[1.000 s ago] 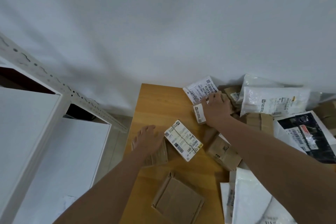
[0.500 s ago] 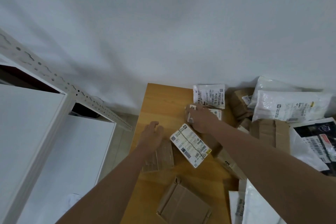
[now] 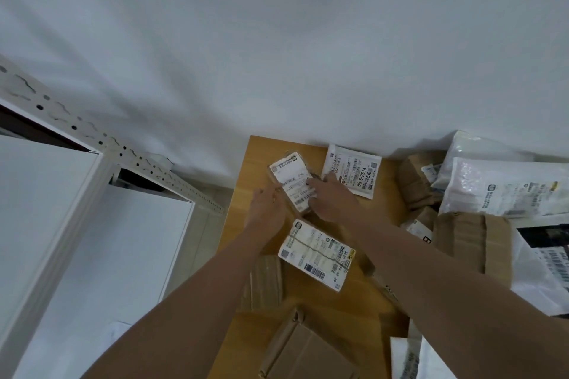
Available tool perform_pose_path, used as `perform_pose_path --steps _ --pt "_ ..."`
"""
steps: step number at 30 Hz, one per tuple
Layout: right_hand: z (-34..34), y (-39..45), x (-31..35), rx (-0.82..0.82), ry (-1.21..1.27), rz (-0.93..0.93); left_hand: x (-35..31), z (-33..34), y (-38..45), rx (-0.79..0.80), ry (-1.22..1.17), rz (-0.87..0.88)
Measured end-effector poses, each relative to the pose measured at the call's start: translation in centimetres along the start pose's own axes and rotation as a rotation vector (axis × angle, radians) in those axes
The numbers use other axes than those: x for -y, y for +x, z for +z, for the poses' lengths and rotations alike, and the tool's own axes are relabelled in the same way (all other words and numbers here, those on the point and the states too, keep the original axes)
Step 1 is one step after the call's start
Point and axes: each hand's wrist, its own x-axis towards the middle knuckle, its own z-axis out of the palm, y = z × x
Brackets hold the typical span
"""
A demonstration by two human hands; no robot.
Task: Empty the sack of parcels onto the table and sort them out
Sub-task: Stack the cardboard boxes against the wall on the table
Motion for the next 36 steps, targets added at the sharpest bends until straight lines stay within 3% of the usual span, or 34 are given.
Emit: perform_pose_path --steps 6,10,12,14,15,17,19,23,26,29,33,36 --pt "0.4 2.8 2.9 -0.016 0.14 -0.076 0.7 -0.8 2.2 0.045 -0.052 -0.078" --pt "1.1 3.3 3.7 -0.019 0.227 -0.128 1.4 -1.7 3.0 0.018 0.071 -0.063" --pt "1.2 3.1 2.7 -0.225 0.252 -0.077 1.6 -2.0 3.1 -0.005 0.135 -0.045" --pt "0.8 3.0 0.2 -0.459 0.201 0.125 1.6 -2.0 3.0 -0.017 0.209 -0.041" --pt "0.7 3.0 -1.6 -0.491 0.18 0.225 1.5 -1.9 2.8 -0.029 0.263 -0.038" --pt "0.5 3.0 -4.9 -0.362 0.103 0.334 1.2 -1.5 2.5 -0.053 0.352 -0.026" --pt "0.5 3.1 -6.7 -0.235 0.0 0.312 1.0 -1.3 2.3 -0.091 0.369 0.012" --pt "0.2 2.5 -6.2 -0.164 -0.175 0.268 1.4 -1.8 2.3 -0.204 0.478 0.131" --pt "0.6 2.0 -6.5 -0.069 -0.201 0.261 2.0 -2.2 2.2 -0.069 0.626 0.192" --pt "0.8 1.6 -7.1 -0.134 -0.19 0.211 2.7 -2.1 2.1 0.062 0.692 0.166" --pt "-0.5 0.9 -6.2 -0.253 0.047 0.224 2.3 -2.3 1.6 0.043 0.744 0.128" --pt "-2.3 -0.8 -5.0 -0.308 0.195 0.248 1.6 -2.3 0.9 0.013 0.639 0.067"
